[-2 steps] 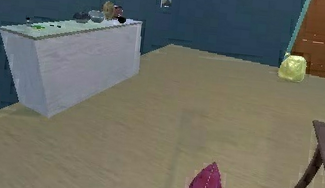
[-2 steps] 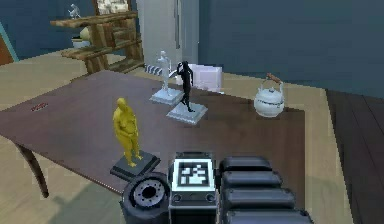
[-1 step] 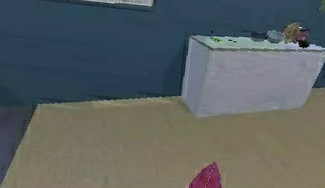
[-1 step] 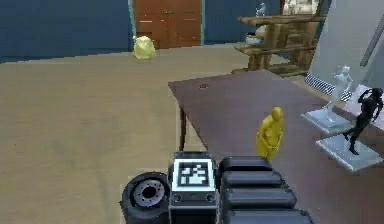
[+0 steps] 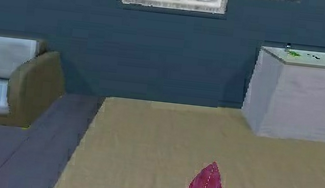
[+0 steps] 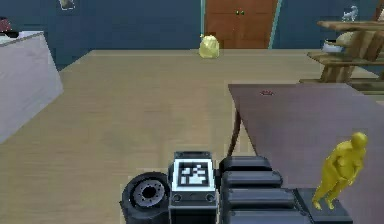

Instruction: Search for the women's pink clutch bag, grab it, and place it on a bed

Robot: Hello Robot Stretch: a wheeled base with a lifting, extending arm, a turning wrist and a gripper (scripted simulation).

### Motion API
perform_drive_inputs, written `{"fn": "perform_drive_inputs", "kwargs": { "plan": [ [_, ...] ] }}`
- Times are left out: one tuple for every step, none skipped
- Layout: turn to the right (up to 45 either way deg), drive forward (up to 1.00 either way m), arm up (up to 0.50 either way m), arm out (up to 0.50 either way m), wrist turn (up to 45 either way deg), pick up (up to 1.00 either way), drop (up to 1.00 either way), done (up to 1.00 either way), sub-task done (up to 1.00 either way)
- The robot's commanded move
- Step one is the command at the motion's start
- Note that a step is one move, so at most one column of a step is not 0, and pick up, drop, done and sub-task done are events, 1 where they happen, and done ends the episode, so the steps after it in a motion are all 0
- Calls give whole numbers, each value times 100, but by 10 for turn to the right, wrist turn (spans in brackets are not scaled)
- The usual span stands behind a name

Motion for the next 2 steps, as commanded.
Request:
{"fn": "perform_drive_inputs", "kwargs": {
  "plan": [
    [0, 15, 0, 0, 0, 0, 0, 0, 0],
    [-450, 0, 0, 0, 0, 0, 0, 0, 0]
  ]
}}
